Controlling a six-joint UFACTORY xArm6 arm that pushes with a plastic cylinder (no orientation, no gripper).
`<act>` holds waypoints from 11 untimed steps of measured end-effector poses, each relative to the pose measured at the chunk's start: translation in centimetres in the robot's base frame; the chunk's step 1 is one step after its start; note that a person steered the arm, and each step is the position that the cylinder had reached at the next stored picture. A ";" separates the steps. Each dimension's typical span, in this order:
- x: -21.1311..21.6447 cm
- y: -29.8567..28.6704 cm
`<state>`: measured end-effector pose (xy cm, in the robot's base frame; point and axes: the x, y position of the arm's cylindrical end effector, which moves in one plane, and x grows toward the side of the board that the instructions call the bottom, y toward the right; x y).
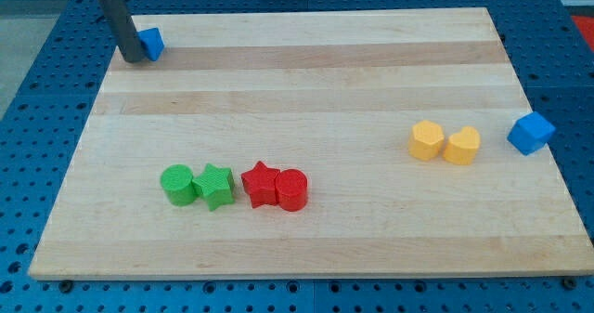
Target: Slide yellow heart towards top center
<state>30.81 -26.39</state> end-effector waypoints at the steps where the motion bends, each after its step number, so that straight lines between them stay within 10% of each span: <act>1: 6.4 0.0; 11: 11.6 25.6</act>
<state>42.38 -0.81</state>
